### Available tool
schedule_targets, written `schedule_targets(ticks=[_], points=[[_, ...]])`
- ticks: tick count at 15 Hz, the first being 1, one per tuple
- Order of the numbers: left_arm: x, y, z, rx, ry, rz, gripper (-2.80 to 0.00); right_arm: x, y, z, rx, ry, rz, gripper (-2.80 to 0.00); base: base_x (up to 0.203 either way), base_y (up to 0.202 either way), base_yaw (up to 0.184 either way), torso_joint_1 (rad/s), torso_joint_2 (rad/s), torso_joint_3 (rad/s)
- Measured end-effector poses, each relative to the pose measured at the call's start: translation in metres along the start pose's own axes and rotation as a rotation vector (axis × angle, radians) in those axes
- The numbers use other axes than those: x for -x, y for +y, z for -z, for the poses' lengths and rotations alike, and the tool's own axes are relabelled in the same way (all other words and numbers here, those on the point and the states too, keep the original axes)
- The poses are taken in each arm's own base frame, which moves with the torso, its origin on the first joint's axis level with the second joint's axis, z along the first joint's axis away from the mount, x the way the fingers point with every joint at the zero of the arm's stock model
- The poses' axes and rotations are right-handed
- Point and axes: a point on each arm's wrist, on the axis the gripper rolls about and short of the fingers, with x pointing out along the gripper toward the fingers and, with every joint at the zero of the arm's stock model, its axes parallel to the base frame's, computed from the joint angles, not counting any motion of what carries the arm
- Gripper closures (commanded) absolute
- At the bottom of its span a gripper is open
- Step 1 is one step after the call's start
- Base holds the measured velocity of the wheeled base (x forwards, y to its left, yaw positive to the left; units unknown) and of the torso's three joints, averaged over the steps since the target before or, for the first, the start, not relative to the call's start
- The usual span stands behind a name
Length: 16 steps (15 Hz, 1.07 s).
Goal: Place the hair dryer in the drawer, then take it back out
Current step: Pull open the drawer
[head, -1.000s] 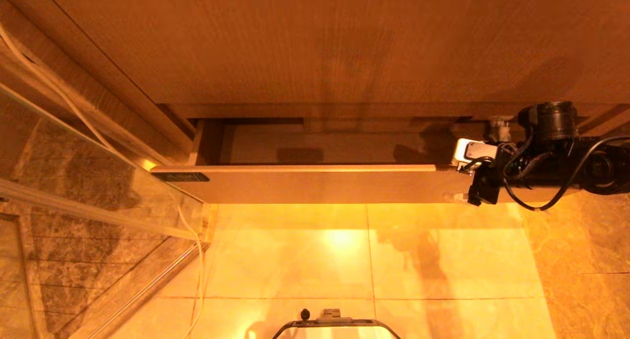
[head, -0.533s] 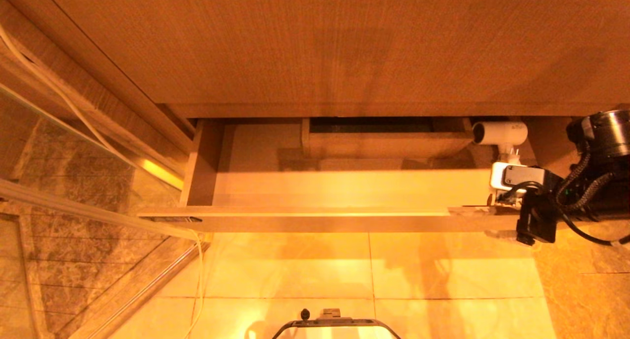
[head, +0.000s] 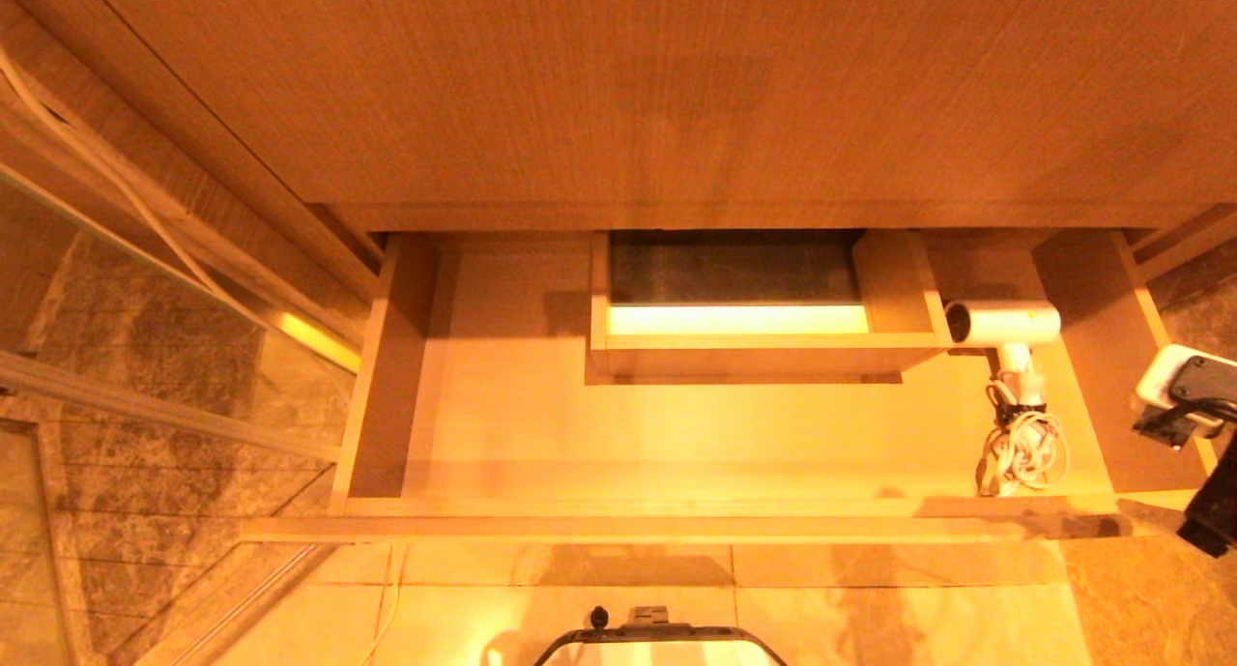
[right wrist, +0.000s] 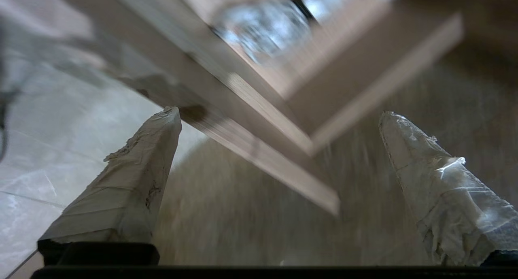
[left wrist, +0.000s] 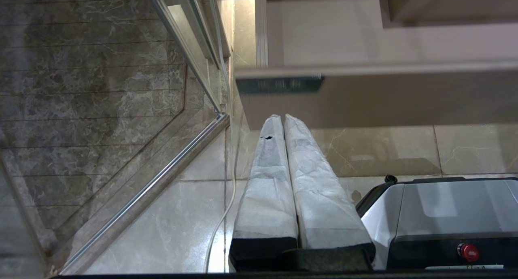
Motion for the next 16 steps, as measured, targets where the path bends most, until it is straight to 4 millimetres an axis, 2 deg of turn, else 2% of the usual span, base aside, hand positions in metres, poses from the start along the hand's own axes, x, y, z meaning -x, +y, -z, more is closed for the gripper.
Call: schedule_targets(ticks=[4,6,10,12,16], points=[[0.000,0.000,0.000,0.000,0.000,0.000,0.00,0.014,-0.005,0.040,-0.183,0.211,0.158,-2.80,0.000,0.000,0.000,0.000,0.00,0.000],[0.000,0.000,0.000,0.000,0.000,0.000,0.00,0.016,-0.006,0.053,-0.322,0.292,0.215,-2.80,0.000,0.000,0.000,0.000,0.00,0.000],[0.000,0.000,0.000,0.000,0.000,0.000,0.00,0.009,-0.003,0.062,-0.563,0.365,0.261,-2.80,0.000,0.000,0.000,0.000,0.00,0.000],[0.000,0.000,0.000,0.000,0.000,0.000,0.00,0.002,-0.005,0.063,-0.595,0.382,0.255,-2.80,0.000,0.000,0.000,0.000,0.00,0.000],[0.000,0.000,0.000,0.000,0.000,0.000,0.00,-0.021,-0.022,0.060,-0.688,0.401,0.242,-2.80,0.000,0.000,0.000,0.000,0.00,0.000]])
